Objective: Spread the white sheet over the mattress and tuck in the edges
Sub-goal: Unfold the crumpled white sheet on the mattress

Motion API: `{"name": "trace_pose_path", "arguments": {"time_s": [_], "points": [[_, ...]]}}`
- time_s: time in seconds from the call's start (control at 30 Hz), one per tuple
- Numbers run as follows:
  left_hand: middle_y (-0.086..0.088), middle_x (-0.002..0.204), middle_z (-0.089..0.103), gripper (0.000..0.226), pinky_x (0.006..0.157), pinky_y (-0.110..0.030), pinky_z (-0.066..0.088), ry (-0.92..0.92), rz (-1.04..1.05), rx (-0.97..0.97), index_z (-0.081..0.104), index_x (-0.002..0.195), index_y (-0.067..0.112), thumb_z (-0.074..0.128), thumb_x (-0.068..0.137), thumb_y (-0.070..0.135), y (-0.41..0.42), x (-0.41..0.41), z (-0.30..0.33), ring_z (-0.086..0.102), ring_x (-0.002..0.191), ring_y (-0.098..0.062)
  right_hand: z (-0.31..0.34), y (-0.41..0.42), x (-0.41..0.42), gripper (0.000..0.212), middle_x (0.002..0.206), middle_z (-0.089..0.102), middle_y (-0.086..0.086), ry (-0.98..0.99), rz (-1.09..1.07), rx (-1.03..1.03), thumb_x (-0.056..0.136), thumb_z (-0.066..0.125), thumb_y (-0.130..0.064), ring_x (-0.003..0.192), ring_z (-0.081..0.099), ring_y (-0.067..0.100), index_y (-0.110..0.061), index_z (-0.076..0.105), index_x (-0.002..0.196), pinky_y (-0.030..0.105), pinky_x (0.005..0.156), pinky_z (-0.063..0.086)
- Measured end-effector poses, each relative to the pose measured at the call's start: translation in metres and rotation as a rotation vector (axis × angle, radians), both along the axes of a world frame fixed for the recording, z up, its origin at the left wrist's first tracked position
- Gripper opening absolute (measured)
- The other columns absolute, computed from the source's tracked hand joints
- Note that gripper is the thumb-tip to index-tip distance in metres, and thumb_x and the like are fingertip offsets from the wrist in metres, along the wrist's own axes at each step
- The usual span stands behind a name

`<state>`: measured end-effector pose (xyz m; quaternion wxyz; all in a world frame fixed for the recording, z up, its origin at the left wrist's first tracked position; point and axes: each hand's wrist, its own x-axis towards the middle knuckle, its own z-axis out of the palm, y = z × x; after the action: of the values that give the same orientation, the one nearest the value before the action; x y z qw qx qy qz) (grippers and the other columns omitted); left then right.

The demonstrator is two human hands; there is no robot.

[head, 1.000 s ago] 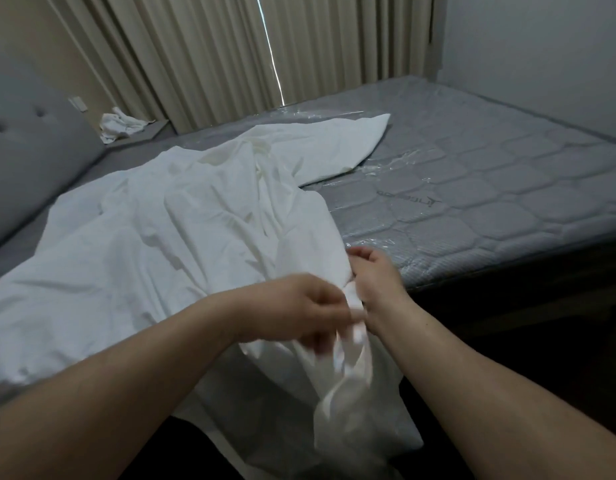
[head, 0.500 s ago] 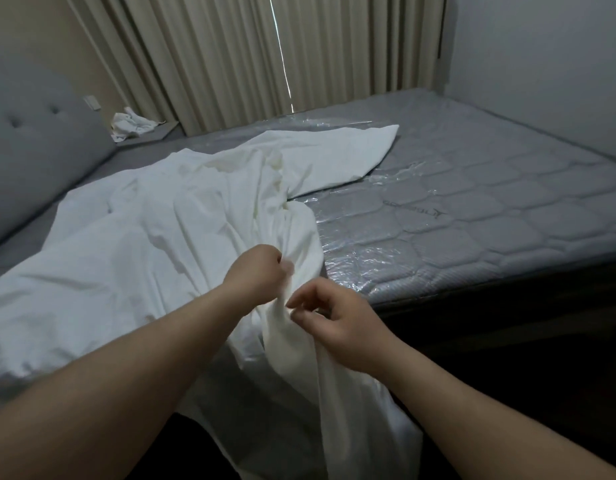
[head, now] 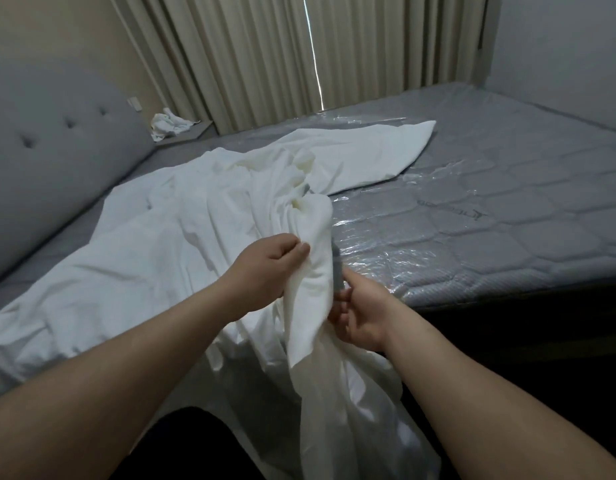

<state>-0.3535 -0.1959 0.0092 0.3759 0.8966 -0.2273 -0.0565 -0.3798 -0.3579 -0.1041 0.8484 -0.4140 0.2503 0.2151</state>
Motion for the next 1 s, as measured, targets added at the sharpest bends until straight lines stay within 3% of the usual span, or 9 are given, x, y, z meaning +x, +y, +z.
{"name": "trace_pose_path", "arguments": {"time_s": [0.07, 0.17, 0.3, 0.4, 0.57, 0.7, 0.83, 0.9, 1.0], "points": [[-0.004, 0.063, 0.045, 0.042, 0.05, -0.023, 0.039, 0.024, -0.014, 0.018, 0.049, 0.077, 0.001, 0.054, 0.106, 0.03, 0.009, -0.002, 0.001, 0.045, 0.049, -0.013, -0.002, 0.007, 0.007, 0.058, 0.053, 0.039, -0.009, 0.044, 0.062, -0.075, 0.096, 0.05, -0.069, 0.041, 0.03, 0.003, -0.023, 0.052, 0.06, 0.013, 0.04, 0.019], [-0.002, 0.056, 0.05, 0.043, 0.052, -0.023, 0.039, 0.013, -0.052, 0.087, 0.047, 0.07, 0.011, 0.054, 0.106, 0.032, 0.02, -0.003, 0.003, 0.05, 0.048, -0.014, -0.009, 0.014, 0.015, 0.053, 0.053, 0.033, -0.012, 0.081, 0.134, -0.182, 0.091, 0.058, -0.059, 0.043, 0.023, 0.003, -0.025, 0.043, 0.053, 0.014, 0.041, 0.013], [-0.002, 0.055, 0.055, 0.042, 0.055, -0.024, 0.041, 0.023, -0.065, 0.107, 0.049, 0.07, 0.012, 0.053, 0.106, 0.032, 0.024, -0.003, 0.004, 0.054, 0.05, -0.015, -0.023, 0.021, 0.027, 0.046, 0.058, 0.04, -0.01, 0.077, 0.175, -0.3, 0.074, 0.071, -0.065, 0.042, 0.031, 0.005, -0.029, 0.048, 0.058, 0.016, 0.037, 0.023], [-0.002, 0.055, 0.054, 0.041, 0.055, -0.024, 0.041, 0.041, -0.056, 0.072, 0.051, 0.07, 0.012, 0.054, 0.106, 0.031, 0.022, -0.002, 0.006, 0.054, 0.05, -0.015, -0.031, 0.027, 0.035, 0.033, 0.079, 0.056, -0.007, 0.042, 0.15, -0.223, 0.062, 0.083, -0.05, 0.063, 0.05, 0.011, -0.031, 0.062, 0.078, 0.018, 0.059, 0.037], [-0.002, 0.053, 0.054, 0.041, 0.056, -0.025, 0.042, 0.067, -0.04, 0.032, 0.052, 0.072, 0.007, 0.054, 0.106, 0.029, 0.022, -0.001, 0.009, 0.053, 0.05, -0.016, -0.036, 0.035, 0.035, 0.015, 0.09, 0.073, 0.01, -0.018, 0.096, -0.21, 0.081, 0.07, -0.017, 0.082, 0.067, 0.028, -0.012, 0.077, 0.093, 0.036, 0.077, 0.056], [-0.001, 0.053, 0.051, 0.041, 0.058, -0.029, 0.043, 0.082, 0.121, -0.125, 0.053, 0.078, -0.005, 0.054, 0.106, 0.025, 0.03, 0.01, 0.01, 0.048, 0.049, -0.018, -0.014, 0.013, 0.037, 0.029, 0.048, 0.038, -0.004, -0.032, -0.195, -0.085, 0.083, 0.051, -0.013, 0.036, 0.033, 0.011, -0.019, 0.046, 0.056, 0.014, 0.04, 0.031], [0.001, 0.055, 0.052, 0.039, 0.07, -0.041, 0.054, 0.092, 0.245, -0.117, 0.057, 0.071, 0.007, 0.054, 0.105, 0.028, 0.037, 0.018, 0.008, 0.049, 0.05, -0.016, 0.047, -0.04, 0.032, 0.026, 0.05, 0.04, -0.003, -0.34, -0.747, 0.054, 0.084, 0.05, -0.009, 0.042, 0.039, 0.012, -0.02, 0.047, 0.062, 0.021, 0.046, 0.033], [0.003, 0.057, 0.055, 0.041, 0.072, -0.04, 0.056, 0.084, 0.202, -0.029, 0.057, 0.07, 0.01, 0.055, 0.104, 0.032, 0.026, 0.012, 0.008, 0.053, 0.051, -0.014, 0.086, -0.046, 0.012, 0.021, 0.063, 0.042, -0.002, -0.658, -0.906, -0.131, 0.091, 0.052, -0.012, 0.059, 0.041, 0.012, -0.02, 0.049, 0.073, 0.029, 0.054, 0.032], [0.002, 0.061, 0.058, 0.032, 0.066, -0.034, 0.055, 0.247, 0.104, 0.024, 0.063, 0.074, 0.009, 0.059, 0.101, 0.027, 0.001, 0.005, 0.005, 0.055, 0.052, -0.012, 0.108, -0.033, -0.035, 0.024, 0.069, 0.038, -0.009, -1.02, -1.043, -0.842, 0.103, 0.045, -0.013, 0.063, 0.038, 0.004, -0.021, 0.044, 0.081, 0.022, 0.061, 0.033]]}}
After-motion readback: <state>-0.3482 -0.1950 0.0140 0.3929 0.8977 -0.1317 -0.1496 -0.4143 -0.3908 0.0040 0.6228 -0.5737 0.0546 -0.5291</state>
